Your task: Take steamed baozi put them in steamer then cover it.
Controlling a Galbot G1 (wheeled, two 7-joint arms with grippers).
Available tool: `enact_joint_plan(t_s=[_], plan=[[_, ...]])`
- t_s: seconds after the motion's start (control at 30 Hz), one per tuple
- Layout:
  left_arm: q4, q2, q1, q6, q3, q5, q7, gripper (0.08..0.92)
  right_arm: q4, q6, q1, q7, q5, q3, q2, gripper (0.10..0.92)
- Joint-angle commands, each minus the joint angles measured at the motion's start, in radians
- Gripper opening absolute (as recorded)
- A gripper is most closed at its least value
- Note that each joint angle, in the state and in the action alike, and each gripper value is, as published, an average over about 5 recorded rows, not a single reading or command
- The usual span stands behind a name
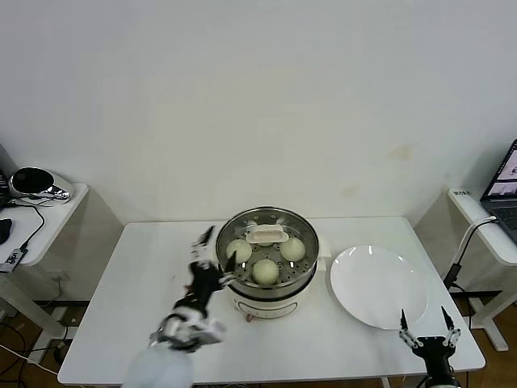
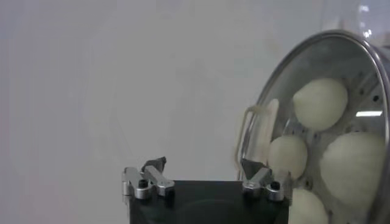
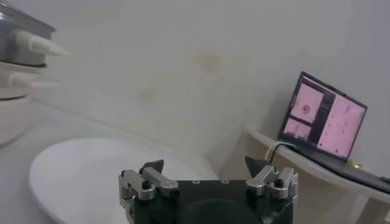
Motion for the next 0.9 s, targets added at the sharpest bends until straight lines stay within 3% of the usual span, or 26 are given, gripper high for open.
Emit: enact_joint_plan(t_s=[0.03,0.17,0.47,0.63,0.9], plan=[[-0.06,0.043,0.521,-0.399,-0.498,-1.075,-0.325,0.822,0.049,-0.028,-0.082,-0.026,0.095,-0.135,-0.091,0.823],[-0.022,0.01,0.6,-0.414,-0.462,-1.13,-0.282,0.823,0.08,-0.07,-0.125,-0.056,0.165,-0.197,-0.124,0.823],[0.099,-0.056,0.614,-0.482,-0.437,-1.109,-0.125,0.823,0.155,-0.15,-0.188,-0.082,0.215,-0.264,-0.137,0.823],[0.134,-0.085,0.602,-0.478,-0.434,-1.087,-0.108,0.823,0.188,-0.172,-0.205,-0.081,0.214,-0.299,-0.137,0.823],[0.173,-0.076,0.582,-0.473,-0.442,-1.074,-0.085,0.823,0.216,-0.182,-0.214,-0.064,0.212,-0.321,-0.134,0.823]])
